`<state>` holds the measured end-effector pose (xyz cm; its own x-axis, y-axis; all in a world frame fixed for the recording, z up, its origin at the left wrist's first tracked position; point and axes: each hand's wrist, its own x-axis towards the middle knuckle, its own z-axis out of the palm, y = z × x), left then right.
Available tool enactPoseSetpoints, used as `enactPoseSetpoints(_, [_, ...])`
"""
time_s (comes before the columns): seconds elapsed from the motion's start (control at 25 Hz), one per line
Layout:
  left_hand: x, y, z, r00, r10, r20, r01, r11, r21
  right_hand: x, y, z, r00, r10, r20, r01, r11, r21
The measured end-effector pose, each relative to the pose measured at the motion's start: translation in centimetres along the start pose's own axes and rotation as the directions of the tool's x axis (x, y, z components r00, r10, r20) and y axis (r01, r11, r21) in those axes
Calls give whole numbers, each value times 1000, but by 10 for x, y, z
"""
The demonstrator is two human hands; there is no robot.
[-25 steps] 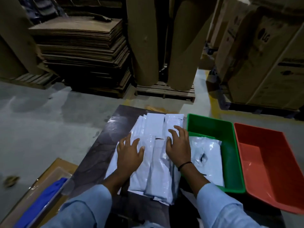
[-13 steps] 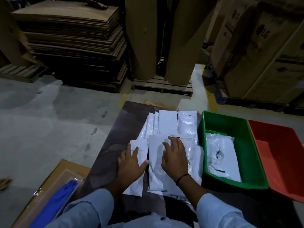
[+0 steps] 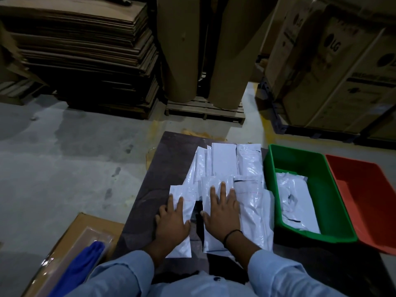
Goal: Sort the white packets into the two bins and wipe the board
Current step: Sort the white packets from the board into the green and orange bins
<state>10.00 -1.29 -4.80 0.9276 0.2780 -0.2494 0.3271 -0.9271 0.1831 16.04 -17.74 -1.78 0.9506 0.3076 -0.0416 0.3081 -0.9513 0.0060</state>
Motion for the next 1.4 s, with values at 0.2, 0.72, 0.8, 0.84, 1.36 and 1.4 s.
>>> enactPoseSetpoints(0.2, [-2,-18,6,995,-36,-90,36,999,-7,1,-7,9,999,26,25,-25,999,-28])
enactPoseSetpoints(0.72, [-11,-40,13,995,62,-74,-59,997,53,-5,-11,11,997,38,74,-32,996,-80])
enactPoseSetpoints(0.8, [-11,-41,13,994,74,-84,-71,997,34,-7,-11,10,998,41,57,-38,998,-51])
enactPoseSetpoints(0.84, [-12,-42,12,993,83,-88,-81,996,31,-8,-11,10,998,45,53,-44,999,-29])
enactPoseSetpoints(1.36, [7,-15,-26,973,82,-214,-98,993,-66,3,-17,-32,1000,-2,-21,4,994,109])
enactPoseSetpoints(1.4, [11,-11,-33,971,81,-225,-103,991,-86,7,-17,-39,999,-4,-40,8,993,120])
